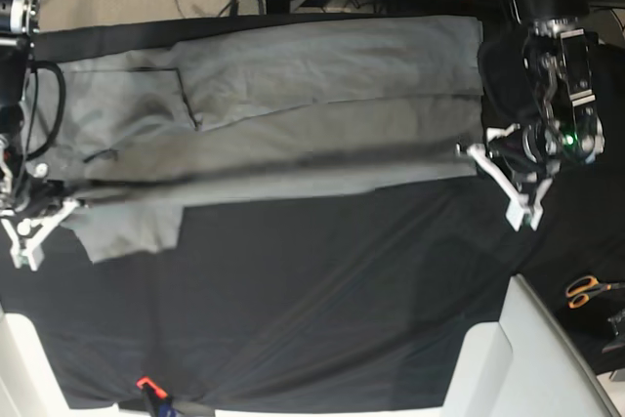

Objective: Fold the T-shirt properly
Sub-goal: 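Lift the pinched side edge with both grippers and fold it across the body, then release the fabric and raise both grippers away from the shirt, then grasp the folded shirt end near the collar with right gripper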

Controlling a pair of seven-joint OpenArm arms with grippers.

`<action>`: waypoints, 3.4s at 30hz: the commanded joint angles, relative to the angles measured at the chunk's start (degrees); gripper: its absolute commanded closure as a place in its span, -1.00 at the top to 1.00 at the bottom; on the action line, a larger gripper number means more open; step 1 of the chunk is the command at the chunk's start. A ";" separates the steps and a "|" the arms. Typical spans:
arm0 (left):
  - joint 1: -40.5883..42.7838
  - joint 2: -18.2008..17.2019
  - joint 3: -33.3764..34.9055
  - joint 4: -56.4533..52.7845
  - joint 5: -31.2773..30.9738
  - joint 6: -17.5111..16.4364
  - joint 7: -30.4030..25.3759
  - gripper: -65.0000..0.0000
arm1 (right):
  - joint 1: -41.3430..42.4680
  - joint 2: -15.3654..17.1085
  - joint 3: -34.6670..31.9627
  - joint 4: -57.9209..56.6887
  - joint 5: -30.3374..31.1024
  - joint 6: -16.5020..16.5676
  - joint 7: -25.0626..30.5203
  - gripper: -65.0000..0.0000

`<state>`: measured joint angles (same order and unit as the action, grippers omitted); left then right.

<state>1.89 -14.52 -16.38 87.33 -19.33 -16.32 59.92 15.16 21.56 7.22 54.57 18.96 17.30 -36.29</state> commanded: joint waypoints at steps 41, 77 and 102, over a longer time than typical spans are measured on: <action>16.53 -2.75 -0.10 11.88 -0.05 0.18 -0.89 -1.00 | -18.98 -0.86 6.62 19.15 0.07 -0.20 -6.56 -1.00; 16.53 -2.66 -15.31 17.68 -0.49 0.01 -0.18 1.00 | -24.08 -6.22 14.71 41.74 0.16 -2.40 -7.00 0.22; 21.71 -1.61 -16.54 18.21 -0.05 0.01 -2.73 -1.00 | -20.48 -12.38 6.36 21.26 -0.02 -0.73 -2.52 -1.00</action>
<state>23.88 -15.25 -32.49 104.62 -19.22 -16.47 57.91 -6.09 8.49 13.28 74.81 19.25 16.53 -38.54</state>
